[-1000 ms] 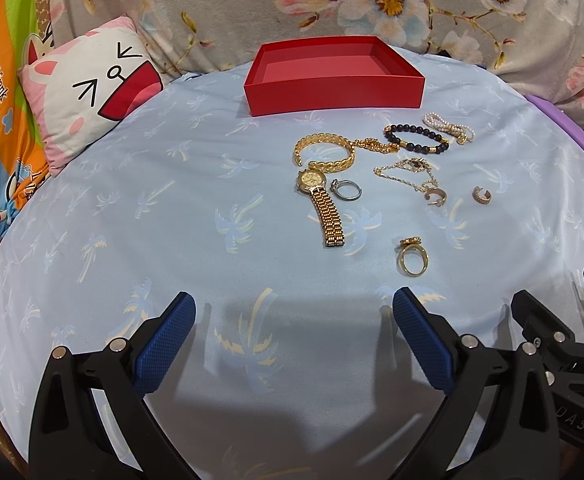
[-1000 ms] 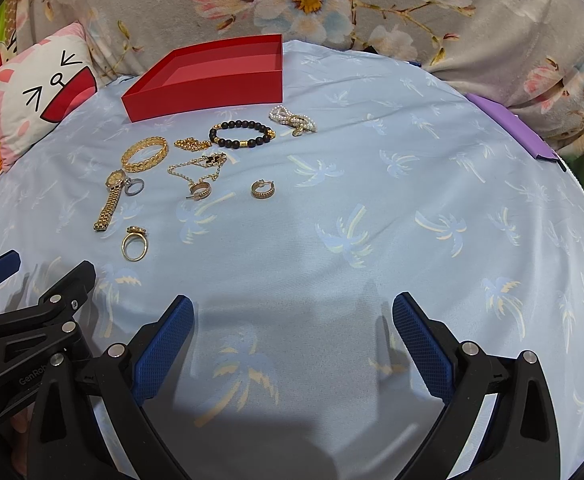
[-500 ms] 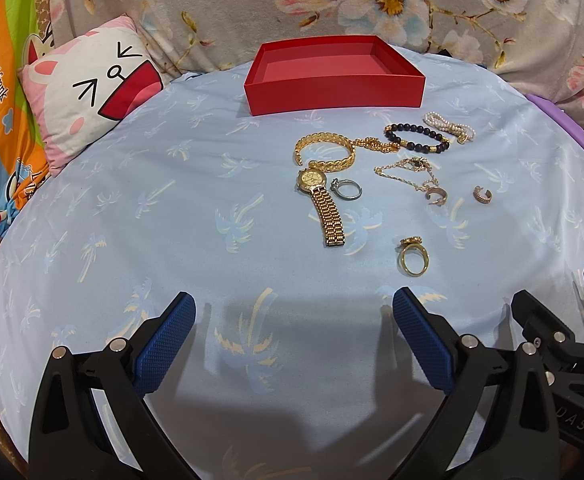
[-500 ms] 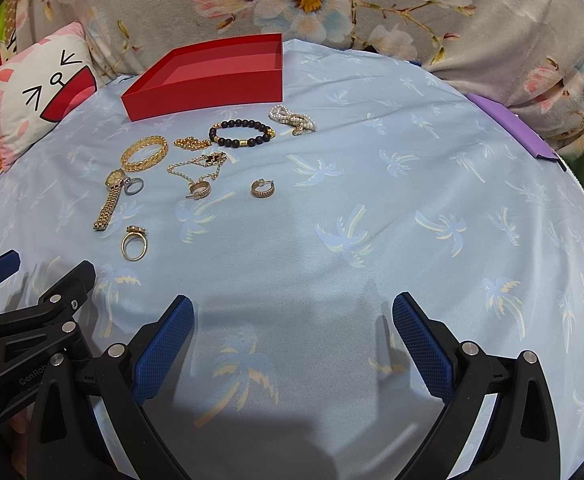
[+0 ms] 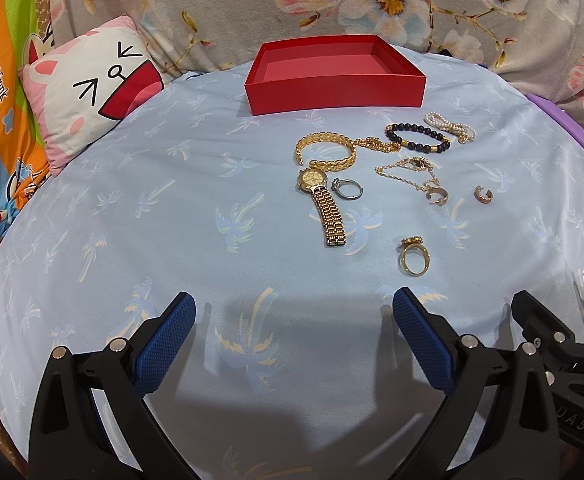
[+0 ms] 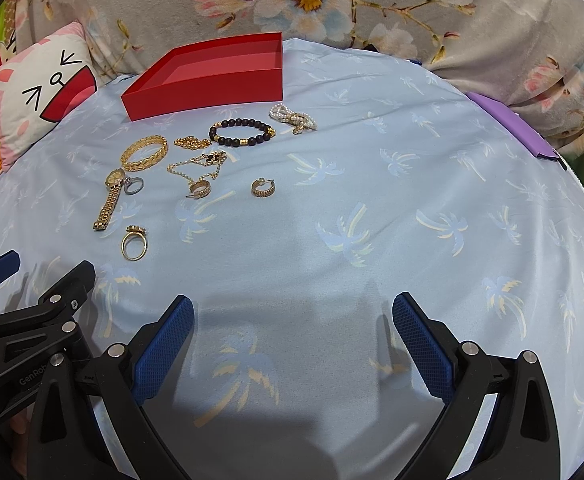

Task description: Organize jewelry

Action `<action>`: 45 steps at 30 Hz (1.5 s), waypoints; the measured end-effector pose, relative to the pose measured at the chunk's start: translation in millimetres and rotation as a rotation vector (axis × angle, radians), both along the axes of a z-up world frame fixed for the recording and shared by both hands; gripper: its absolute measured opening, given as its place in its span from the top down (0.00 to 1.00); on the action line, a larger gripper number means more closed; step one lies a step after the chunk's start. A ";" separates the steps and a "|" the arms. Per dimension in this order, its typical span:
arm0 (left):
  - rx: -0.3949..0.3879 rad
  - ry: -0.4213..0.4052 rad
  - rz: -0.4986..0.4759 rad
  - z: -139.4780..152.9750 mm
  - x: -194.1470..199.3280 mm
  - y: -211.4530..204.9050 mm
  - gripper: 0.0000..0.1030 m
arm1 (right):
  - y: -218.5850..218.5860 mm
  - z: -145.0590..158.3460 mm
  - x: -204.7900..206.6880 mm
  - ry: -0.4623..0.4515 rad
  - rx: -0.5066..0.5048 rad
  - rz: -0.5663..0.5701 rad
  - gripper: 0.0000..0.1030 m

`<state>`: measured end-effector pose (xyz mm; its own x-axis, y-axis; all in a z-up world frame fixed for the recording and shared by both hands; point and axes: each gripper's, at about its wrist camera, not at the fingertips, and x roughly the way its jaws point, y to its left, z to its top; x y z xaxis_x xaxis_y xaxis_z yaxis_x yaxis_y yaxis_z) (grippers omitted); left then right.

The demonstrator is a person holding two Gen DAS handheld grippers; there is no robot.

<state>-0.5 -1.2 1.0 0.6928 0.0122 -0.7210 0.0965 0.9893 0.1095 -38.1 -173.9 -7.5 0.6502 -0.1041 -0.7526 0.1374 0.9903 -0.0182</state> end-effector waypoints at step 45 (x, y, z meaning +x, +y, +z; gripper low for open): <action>-0.143 0.071 -0.004 -9.2 12.8 32.5 0.06 | 0.1 -2.0 3.6 -0.009 0.013 0.012 0.05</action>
